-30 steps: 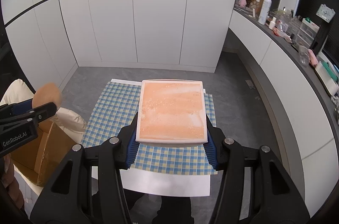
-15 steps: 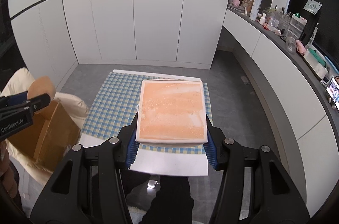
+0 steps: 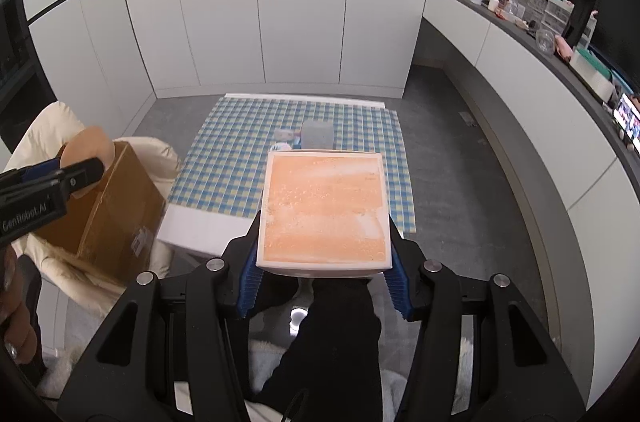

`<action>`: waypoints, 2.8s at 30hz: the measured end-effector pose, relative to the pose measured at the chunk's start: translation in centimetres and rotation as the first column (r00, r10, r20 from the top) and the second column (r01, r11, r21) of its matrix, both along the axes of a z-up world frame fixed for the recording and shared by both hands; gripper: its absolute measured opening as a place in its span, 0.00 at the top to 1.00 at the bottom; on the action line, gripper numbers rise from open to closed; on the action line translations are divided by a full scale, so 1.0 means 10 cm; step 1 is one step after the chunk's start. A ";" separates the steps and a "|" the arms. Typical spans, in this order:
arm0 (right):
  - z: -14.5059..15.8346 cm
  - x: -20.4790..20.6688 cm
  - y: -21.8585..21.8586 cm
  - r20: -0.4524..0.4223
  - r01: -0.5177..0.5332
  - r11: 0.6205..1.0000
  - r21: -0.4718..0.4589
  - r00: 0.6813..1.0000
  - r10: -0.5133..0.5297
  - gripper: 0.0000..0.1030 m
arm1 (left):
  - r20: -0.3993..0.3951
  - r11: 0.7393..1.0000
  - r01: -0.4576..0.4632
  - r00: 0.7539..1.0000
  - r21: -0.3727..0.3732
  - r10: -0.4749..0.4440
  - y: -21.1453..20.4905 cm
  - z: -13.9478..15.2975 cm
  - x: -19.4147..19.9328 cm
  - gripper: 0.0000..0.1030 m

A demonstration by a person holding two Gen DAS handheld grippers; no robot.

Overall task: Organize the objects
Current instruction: 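Carry the peach sponge and brown puff over the cardboard box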

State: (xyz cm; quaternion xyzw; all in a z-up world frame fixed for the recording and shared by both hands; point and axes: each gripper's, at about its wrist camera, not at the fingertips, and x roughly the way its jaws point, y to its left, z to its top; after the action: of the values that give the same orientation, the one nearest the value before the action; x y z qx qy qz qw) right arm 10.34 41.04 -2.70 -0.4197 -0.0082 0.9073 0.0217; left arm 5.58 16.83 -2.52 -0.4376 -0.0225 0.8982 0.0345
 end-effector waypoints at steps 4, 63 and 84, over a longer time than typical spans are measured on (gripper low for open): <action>-0.09 0.20 0.05 0.012 0.007 1.000 -0.004 1.000 -0.007 0.47 | 0.019 1.000 0.006 1.000 0.010 -0.006 0.00 -0.10 0.12 0.42; -0.71 0.29 -0.27 0.149 -0.140 0.990 0.024 0.980 0.134 0.47 | 0.168 0.980 -0.198 0.967 0.038 0.189 -0.95 -0.78 0.58 0.42; -0.76 -0.06 -1.59 0.117 -0.414 0.910 -0.018 0.903 0.413 0.47 | 0.167 0.901 -0.433 0.889 0.010 0.426 -1.95 -0.72 1.02 0.42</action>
State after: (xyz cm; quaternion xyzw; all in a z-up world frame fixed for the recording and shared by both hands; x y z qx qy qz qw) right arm 9.71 25.19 -10.29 -0.4612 -0.1017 0.8649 -0.1703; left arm 15.82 -2.63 -9.71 -0.4916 -0.1425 0.8447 -0.1566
